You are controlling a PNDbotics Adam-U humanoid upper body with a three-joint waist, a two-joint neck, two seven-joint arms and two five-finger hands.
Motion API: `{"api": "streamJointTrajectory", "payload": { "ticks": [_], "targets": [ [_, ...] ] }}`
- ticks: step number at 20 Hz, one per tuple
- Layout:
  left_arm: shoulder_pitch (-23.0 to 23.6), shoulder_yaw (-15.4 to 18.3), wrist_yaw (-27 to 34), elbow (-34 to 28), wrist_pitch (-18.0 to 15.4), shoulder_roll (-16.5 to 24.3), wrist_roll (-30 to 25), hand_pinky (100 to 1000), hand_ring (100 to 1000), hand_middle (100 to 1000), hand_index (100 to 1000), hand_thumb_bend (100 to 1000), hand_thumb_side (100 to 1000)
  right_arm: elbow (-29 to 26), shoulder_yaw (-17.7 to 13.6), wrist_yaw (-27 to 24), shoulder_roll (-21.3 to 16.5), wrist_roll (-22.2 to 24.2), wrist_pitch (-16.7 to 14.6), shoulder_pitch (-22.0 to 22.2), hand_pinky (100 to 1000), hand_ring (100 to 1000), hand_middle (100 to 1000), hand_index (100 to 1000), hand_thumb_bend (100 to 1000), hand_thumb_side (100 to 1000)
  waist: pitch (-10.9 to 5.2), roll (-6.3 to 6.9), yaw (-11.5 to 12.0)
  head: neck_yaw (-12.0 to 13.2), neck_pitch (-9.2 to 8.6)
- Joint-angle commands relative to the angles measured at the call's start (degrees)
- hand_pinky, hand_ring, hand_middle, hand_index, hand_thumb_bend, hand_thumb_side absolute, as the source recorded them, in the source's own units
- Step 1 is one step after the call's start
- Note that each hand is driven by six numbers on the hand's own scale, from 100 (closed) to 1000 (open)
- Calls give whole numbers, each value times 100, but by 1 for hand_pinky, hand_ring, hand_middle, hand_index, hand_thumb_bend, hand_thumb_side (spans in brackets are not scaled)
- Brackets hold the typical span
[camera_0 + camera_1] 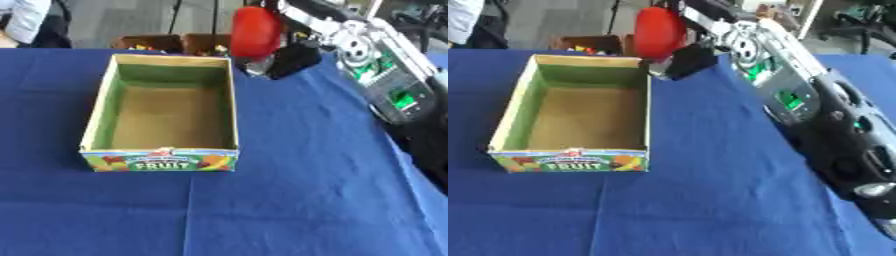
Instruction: Pick up objects on the table and place them in the box.
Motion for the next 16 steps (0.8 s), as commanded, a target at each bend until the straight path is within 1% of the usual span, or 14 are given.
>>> {"api": "streamJointTrajectory", "payload": {
  "ticks": [1,5,10,16],
  "targets": [
    [-140,-17,23,-80,-10,99,-41,830,921,836,872,100,1000,489,-165,227,220,-174,-78,-278,421,684,631,686,100,383,-65,-6,72,-168,-174],
    [-219,-35,40,-80,-22,66,-61,830,920,835,872,100,1000,1050,-242,438,584,-353,-166,-475,419,681,626,682,100,380,52,-54,224,-346,-281],
    [-316,-50,67,-80,-33,10,-71,830,920,834,871,100,1000,1582,-273,653,938,-522,-277,-574,418,680,623,680,100,380,178,-110,372,-481,-348],
    [-404,-52,91,-80,-57,-51,-78,831,920,834,871,100,1000,2041,-276,846,1266,-672,-397,-535,420,677,618,675,100,383,240,-111,437,-535,-365]
  ]
}}
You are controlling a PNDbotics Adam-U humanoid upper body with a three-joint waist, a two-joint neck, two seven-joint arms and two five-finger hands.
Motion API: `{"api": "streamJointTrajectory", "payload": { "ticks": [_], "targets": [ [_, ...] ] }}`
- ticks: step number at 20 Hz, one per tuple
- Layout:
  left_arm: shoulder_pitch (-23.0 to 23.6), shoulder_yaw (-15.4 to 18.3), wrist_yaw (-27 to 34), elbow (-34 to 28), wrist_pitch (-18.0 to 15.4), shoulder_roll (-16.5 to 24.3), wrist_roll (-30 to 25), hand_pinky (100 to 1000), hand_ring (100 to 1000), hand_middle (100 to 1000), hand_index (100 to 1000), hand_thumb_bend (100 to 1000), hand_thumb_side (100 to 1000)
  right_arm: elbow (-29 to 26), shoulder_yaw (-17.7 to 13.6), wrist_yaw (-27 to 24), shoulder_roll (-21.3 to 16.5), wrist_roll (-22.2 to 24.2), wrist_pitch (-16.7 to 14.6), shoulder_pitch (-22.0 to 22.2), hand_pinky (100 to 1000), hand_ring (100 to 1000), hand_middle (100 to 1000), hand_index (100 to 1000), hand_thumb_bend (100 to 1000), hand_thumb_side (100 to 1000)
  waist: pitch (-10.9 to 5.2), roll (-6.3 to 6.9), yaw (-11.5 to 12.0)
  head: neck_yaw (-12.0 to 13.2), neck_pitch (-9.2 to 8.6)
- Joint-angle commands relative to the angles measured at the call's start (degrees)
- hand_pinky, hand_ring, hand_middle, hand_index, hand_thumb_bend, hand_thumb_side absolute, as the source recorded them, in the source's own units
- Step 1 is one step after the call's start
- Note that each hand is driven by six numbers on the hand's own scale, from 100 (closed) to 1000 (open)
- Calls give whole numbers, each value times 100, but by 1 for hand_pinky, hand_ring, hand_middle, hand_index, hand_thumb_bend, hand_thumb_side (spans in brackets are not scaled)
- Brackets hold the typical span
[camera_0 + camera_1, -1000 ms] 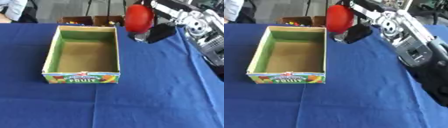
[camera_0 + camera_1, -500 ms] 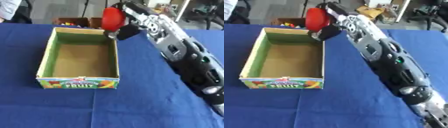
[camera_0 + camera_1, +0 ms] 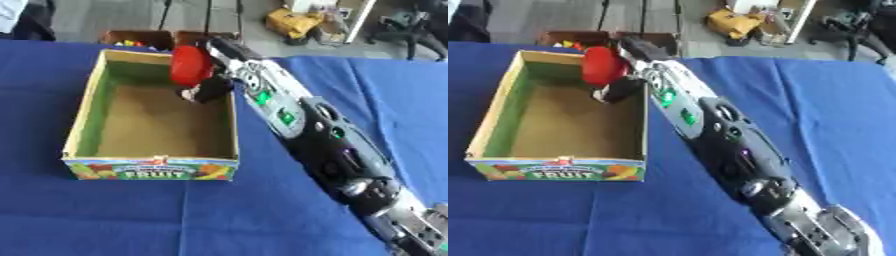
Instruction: Pick up objects on the table and place them in the box.
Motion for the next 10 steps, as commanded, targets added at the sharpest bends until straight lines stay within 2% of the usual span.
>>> {"api": "streamJointTrajectory", "payload": {
  "ticks": [1,10],
  "targets": [
    [-122,0,28,-80,-25,36,-21,831,920,834,871,100,1000,216,-80,169,117,-120,-49,-120,420,677,617,674,100,382,-119,39,31,-45,-74],
    [-189,-19,53,-80,-42,-19,-59,831,920,833,871,100,1000,1117,-242,1030,551,-446,-325,-135,458,706,635,687,100,411,-114,55,106,-177,-136]
  ]
}}
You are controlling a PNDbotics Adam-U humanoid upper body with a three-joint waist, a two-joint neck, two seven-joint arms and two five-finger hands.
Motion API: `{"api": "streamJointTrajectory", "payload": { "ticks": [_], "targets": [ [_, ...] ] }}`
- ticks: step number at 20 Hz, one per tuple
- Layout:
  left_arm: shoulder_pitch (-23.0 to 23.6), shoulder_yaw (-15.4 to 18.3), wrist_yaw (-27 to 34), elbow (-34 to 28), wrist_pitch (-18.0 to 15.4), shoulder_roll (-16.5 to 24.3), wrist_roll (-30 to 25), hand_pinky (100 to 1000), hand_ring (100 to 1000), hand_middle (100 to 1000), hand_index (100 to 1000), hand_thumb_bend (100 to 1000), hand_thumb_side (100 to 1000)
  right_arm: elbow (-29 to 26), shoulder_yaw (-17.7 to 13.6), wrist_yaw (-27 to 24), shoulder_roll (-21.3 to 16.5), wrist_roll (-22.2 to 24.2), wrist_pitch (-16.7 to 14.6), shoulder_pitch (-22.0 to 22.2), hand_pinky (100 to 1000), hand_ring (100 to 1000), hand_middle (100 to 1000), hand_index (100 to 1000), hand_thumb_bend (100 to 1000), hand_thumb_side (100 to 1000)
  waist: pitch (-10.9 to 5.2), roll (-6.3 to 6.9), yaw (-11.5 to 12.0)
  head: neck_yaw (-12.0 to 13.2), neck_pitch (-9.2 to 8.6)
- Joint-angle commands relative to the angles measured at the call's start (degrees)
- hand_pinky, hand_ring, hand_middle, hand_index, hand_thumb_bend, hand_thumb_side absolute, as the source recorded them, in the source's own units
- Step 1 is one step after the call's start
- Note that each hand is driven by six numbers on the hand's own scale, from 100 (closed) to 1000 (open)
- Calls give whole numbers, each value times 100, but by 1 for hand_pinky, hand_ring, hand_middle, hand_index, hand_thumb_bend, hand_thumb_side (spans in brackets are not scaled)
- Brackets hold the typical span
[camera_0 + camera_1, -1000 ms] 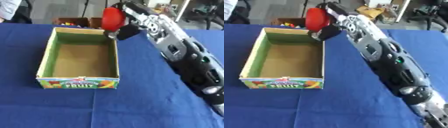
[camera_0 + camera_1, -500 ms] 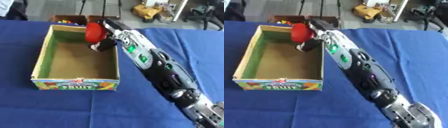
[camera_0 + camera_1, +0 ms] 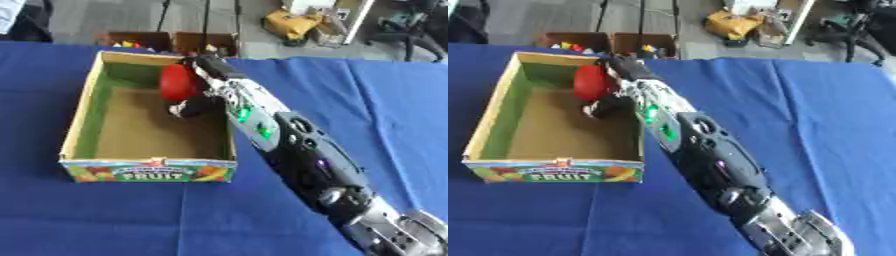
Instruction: Pick up objects on the table and place them in the box.
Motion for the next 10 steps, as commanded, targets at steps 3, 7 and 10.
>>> {"api": "streamJointTrajectory", "payload": {
  "ticks": [3,7,10],
  "targets": [
    [-105,-4,19,-80,-9,39,-25,831,920,833,871,100,1000,323,-92,256,100,-55,-144,3,458,706,635,687,100,411,-114,56,22,-37,-81],
    [-108,-5,30,-80,-6,26,-28,831,919,832,870,100,1000,520,65,421,209,77,-300,73,656,838,814,820,100,658,-108,60,39,-95,-102],
    [-104,-2,36,-80,-4,20,-32,832,919,831,870,100,1000,606,107,666,268,324,-547,78,734,897,869,861,152,740,-118,67,40,-100,-104]
  ]
}}
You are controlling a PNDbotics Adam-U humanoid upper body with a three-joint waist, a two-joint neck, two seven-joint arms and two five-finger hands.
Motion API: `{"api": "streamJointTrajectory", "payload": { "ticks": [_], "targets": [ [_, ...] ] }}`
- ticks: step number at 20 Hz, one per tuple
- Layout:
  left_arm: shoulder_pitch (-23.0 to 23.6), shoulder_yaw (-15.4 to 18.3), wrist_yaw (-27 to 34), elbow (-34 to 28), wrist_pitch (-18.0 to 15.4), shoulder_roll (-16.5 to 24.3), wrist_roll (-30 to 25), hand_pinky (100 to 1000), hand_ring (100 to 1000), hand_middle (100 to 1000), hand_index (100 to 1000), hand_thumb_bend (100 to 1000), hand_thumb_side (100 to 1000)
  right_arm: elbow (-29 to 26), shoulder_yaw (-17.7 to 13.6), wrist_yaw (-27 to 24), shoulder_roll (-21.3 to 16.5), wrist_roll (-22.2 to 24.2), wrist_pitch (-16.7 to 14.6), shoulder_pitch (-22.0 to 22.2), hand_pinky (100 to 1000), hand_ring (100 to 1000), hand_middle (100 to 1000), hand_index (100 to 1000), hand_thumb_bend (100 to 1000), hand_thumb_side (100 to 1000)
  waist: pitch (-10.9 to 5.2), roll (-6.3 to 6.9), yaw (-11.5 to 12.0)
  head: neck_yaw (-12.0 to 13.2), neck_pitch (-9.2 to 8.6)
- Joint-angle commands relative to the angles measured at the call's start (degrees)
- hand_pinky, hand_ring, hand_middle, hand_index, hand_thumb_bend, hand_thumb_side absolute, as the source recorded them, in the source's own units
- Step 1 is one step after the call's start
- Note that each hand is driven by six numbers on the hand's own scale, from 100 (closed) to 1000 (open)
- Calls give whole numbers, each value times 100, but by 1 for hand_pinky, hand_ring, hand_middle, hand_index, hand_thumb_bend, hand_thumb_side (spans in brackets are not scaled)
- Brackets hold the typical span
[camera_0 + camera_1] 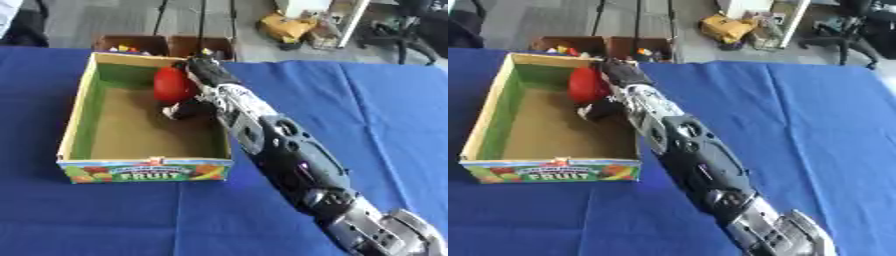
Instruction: Pick up objects on the table and place them in the box.
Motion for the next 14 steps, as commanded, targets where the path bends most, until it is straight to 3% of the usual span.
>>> {"api": "streamJointTrajectory", "payload": {
  "ticks": [1,7,10,11,12,14],
  "targets": [
    [-95,0,20,-80,-6,65,-18,832,919,831,870,100,1000,306,90,204,204,296,-260,98,751,909,880,873,181,764,-69,66,31,-24,-85],
    [-68,9,21,-80,-2,65,-15,832,919,831,870,100,1000,-36,-109,307,196,710,-423,89,815,966,945,951,370,881,-113,100,-10,-2,-67],
    [-35,18,18,-80,7,76,-8,833,919,830,870,100,1000,-435,-187,90,131,634,-408,47,816,966,945,961,389,903,-156,121,-55,74,-22],
    [-26,21,16,-80,9,80,-6,833,919,830,870,100,1000,-569,-213,10,104,589,-412,37,816,966,946,963,364,991,-169,127,-68,104,-6],
    [-14,23,14,-80,12,85,-6,833,919,830,870,100,1000,-702,-254,-72,68,532,-444,3,816,966,944,963,383,913,-188,138,-86,151,22],
    [9,30,10,-80,16,95,-3,833,919,830,870,100,1000,-973,-323,-238,-32,422,-519,-46,817,966,944,963,376,923,-224,159,-125,240,74]
  ]
}}
